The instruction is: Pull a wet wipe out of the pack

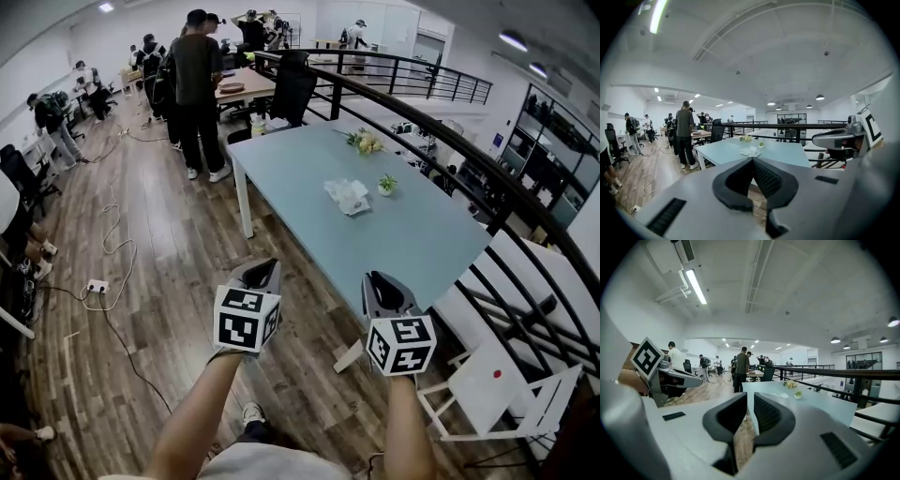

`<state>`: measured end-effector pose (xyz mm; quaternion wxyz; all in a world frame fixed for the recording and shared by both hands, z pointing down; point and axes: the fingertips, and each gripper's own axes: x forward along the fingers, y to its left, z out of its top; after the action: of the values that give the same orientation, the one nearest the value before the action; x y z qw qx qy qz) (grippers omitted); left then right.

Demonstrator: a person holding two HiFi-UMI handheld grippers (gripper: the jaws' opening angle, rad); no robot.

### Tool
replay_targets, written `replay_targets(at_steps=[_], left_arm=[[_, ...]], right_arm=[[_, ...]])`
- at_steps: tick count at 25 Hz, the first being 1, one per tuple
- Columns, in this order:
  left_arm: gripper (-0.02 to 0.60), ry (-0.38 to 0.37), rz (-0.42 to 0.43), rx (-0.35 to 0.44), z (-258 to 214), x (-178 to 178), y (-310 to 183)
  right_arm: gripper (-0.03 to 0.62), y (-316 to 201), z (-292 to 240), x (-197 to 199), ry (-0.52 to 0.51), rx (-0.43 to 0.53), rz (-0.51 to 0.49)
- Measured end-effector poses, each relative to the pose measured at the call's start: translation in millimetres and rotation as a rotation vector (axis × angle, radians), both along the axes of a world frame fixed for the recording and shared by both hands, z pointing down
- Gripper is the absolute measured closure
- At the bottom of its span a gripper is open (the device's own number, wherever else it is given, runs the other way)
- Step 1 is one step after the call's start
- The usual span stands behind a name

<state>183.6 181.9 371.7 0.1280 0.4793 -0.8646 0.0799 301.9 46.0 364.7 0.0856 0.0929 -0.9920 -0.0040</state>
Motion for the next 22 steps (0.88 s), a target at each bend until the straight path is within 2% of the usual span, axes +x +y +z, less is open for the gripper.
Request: replay_targets(at_steps=[7, 19, 22], left_arm=[[0.589, 0.03, 0.022, 0.016, -3, -59, 6], [0.589, 0.056, 0.175, -0.008, -4, -126, 13], [0.586, 0.042, 0.208, -0.028, -4, -137, 13]], right_arm=[[0.55, 8, -5, -54, 0.011, -0.005, 0.034], [0.517, 29, -6, -125, 0.017, -0.049, 0.098], [0.516, 32, -4, -136, 0.02, -0.052, 0.113]])
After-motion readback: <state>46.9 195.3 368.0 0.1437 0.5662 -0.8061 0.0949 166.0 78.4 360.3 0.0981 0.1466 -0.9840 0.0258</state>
